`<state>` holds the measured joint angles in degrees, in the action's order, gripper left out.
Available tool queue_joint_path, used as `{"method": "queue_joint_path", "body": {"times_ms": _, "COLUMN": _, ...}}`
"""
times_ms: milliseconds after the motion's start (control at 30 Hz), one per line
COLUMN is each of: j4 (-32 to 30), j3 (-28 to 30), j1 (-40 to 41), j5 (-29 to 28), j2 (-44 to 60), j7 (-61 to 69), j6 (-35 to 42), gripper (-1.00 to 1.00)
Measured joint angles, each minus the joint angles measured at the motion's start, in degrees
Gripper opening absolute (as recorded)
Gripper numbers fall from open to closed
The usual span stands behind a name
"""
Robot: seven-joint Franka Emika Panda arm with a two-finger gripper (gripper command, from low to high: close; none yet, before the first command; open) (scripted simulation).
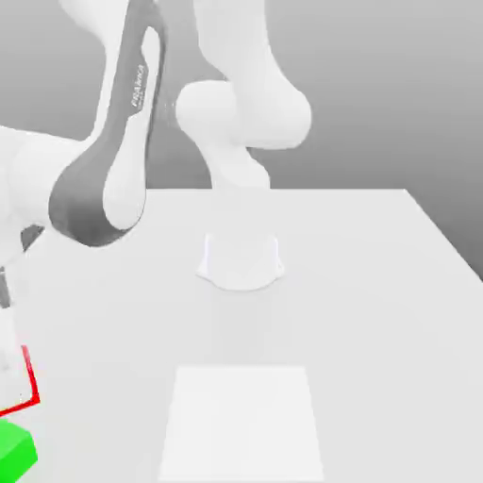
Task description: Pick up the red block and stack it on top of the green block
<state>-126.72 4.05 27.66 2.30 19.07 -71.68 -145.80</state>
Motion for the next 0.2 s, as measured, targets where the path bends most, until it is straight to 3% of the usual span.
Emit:
{"method": "queue_joint_path", "body": {"times_ms": 67, "j4": 0.6, "j3": -0.3, "j1": 0.4, "j5": 0.6, "j2": 4.0, "j7": 0.6, "j6": -3.4, "gripper": -1.00}}
{"method": "queue_joint_path", "body": {"times_ms": 100, "j4": 0.7, "j3": -0.4, "j1": 0.6, "j5": 0.8, "j2": 5.3, "j7": 0.7, "j6": -4.5, "gripper": 1.00}}
{"method": "queue_joint_path", "body": {"times_ms": 200, "j4": 0.7, "j3": -0.4, "j1": 0.6, "j5": 0.8, "j2": 5.3, "j7": 0.7, "j6": -4.5, "gripper": 1.00}}
